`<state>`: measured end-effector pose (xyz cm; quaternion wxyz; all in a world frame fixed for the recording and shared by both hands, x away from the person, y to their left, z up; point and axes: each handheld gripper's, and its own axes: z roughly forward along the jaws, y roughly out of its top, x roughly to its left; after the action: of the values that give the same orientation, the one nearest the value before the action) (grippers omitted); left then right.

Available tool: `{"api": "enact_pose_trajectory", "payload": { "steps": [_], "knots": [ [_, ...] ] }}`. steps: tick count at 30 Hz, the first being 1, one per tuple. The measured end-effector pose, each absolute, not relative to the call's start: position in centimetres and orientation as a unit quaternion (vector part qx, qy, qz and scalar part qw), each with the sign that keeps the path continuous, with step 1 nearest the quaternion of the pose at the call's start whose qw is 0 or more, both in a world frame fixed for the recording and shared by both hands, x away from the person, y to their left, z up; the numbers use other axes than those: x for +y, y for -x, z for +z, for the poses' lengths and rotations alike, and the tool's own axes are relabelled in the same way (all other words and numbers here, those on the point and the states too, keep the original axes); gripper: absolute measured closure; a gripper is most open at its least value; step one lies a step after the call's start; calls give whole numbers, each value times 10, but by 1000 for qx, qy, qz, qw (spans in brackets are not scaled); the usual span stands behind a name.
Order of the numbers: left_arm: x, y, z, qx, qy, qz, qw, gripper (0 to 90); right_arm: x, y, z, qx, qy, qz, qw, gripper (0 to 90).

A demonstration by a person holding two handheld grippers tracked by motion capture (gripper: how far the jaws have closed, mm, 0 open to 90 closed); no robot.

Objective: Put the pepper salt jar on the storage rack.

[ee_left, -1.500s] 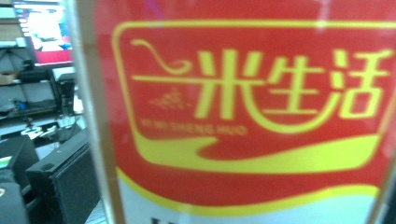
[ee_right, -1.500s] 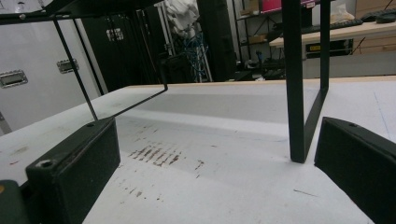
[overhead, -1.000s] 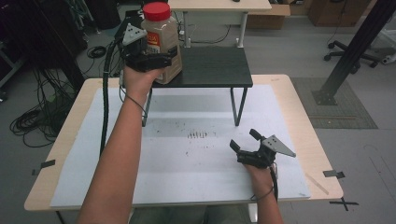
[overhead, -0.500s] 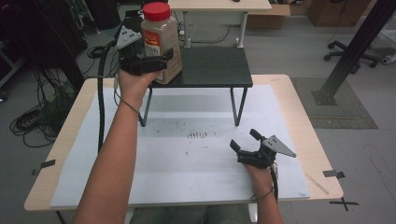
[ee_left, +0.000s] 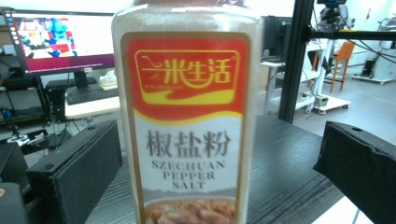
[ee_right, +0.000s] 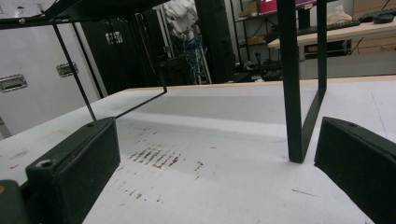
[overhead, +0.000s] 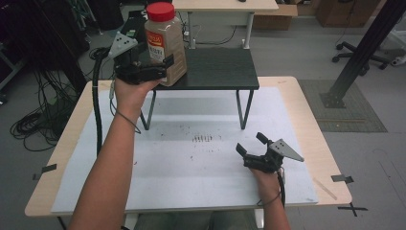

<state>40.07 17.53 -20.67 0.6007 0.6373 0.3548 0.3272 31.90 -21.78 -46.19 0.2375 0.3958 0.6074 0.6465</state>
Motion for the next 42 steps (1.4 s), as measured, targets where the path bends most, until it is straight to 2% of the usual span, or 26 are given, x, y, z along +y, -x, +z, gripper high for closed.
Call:
{"api": "enact_pose_trajectory", "payload": {
  "steps": [11,25,42],
  "knots": [
    [190,-373,-208,353,-633,332,604,2,-218,-319,-462,609,-395,646,237,0],
    [216,-344,-236,351,-633,322,611,2,-218,-319,-462,610,-393,646,236,0],
    [232,-327,-269,349,-634,294,624,2,-217,-319,-462,615,-389,644,235,0]
  ]
}}
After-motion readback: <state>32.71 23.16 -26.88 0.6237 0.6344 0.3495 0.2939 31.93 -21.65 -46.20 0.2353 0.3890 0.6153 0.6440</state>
